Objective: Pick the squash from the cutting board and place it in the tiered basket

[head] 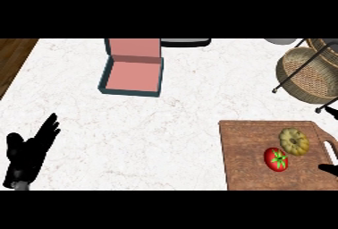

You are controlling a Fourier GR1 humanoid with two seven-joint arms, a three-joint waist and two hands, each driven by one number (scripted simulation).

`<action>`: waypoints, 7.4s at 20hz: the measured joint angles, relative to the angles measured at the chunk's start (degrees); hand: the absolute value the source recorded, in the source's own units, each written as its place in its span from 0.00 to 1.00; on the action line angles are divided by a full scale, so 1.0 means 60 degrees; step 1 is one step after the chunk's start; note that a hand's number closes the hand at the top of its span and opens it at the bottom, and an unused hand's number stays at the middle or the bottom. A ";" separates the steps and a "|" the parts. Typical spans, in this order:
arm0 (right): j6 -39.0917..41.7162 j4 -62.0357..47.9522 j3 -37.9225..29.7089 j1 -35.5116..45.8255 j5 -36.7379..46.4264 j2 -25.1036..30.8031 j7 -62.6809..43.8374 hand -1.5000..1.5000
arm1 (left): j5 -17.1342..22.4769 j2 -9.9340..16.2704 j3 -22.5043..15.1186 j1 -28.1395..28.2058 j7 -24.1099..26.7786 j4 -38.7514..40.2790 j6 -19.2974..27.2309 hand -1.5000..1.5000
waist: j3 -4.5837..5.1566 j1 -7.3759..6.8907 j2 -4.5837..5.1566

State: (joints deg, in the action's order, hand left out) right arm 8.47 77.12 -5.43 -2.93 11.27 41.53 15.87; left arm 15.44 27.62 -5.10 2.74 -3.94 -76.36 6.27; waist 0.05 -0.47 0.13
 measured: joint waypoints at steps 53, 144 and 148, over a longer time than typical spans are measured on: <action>0.4824 -0.0347 -0.0115 0.1986 0.3852 -0.1123 -0.3661 0.00 | -0.1813 -0.1413 0.2010 -0.0019 -0.0581 -0.0273 -0.1497 0.50 | -0.0008 0.0060 -0.0024; -0.6911 -0.8258 -0.2874 1.2059 0.7515 -0.2450 -0.6360 1.00 | -0.2588 -0.2086 0.2755 -0.0514 -0.0953 -0.0414 -0.2402 0.50 | -0.0020 -0.0362 0.0151; -0.6054 -0.9084 -0.1595 1.1935 0.9205 -0.1407 -0.6480 1.00 | -0.2636 -0.2033 0.2752 -0.0465 -0.0861 -0.0440 -0.2428 0.50 | 0.0016 -0.0387 0.0187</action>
State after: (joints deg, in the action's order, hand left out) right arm -27.85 22.61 -15.00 68.68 66.50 33.09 -23.01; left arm -0.37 15.42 11.41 -0.05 -9.10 -79.00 -8.29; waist 0.14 -2.80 1.25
